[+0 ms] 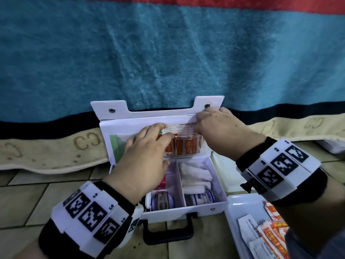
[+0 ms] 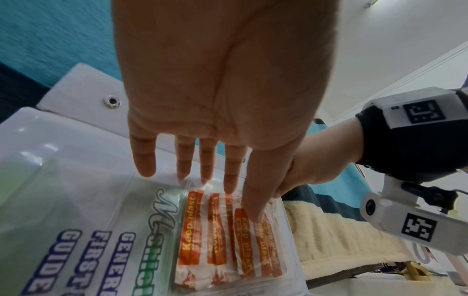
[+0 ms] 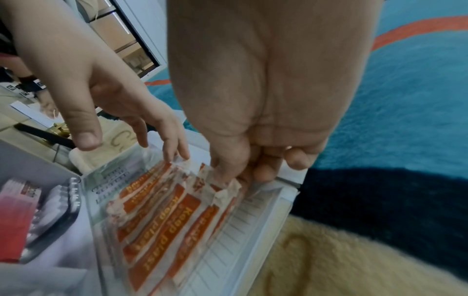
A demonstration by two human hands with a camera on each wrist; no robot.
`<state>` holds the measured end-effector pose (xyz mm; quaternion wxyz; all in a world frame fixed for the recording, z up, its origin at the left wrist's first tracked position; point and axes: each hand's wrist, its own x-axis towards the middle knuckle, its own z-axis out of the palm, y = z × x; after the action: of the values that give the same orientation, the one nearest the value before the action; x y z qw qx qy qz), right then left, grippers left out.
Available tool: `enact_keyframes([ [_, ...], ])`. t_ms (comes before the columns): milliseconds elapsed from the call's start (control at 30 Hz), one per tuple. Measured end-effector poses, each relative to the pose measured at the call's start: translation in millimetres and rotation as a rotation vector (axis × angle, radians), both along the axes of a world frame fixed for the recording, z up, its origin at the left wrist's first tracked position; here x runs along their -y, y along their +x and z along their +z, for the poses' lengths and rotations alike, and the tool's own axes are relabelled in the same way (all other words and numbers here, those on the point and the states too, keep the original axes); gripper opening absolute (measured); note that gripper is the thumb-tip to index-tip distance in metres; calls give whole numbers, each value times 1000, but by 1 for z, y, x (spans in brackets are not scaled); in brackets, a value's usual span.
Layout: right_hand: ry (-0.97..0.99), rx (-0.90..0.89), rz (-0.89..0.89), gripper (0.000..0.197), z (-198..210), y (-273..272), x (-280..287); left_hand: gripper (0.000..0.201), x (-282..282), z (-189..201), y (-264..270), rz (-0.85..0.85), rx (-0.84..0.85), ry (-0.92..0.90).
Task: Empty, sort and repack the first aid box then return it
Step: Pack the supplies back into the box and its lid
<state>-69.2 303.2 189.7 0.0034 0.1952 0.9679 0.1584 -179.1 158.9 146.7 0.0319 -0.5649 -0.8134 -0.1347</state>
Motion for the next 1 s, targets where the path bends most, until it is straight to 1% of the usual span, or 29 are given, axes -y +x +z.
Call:
enact_keyframes([
  [100,-7,0,-2,34,-1,2,3,59,0,0,1,4,-3,-6],
  [200,-36,-70,17,39,4,3,0,60,-1,0,2,11,1,-8],
  [267,-32,-42,14,38,4,2,2,61,-1,0,2,16,5,-15],
  [333,-1,2,15,34,-1,1,8,61,-1,2,3,24,9,-26],
  [400,-1,-11,7,33,-7,4,15,61,-1,3,3,28,13,-37],
  [500,-59,-104,-5,41,-6,19,15,64,-1,5,5,35,20,-61],
  [600,-183,-253,-42,47,5,52,7,68,-2,7,10,58,37,-62],
  [667,-252,-336,-100,41,12,83,0,69,-3,7,17,74,44,-41],
  [700,-268,-340,-146,36,14,101,-3,70,-5,8,22,75,51,-29],
  [767,-285,-254,-291,30,10,137,-8,70,-7,8,33,57,68,-5],
  [833,-306,-104,-409,26,-5,167,-7,69,-11,7,44,25,70,18],
  [933,-371,69,-494,25,-39,197,4,63,-15,4,58,-35,55,32],
  [1000,-466,94,-499,22,-66,206,15,57,-16,1,66,-66,56,16],
])
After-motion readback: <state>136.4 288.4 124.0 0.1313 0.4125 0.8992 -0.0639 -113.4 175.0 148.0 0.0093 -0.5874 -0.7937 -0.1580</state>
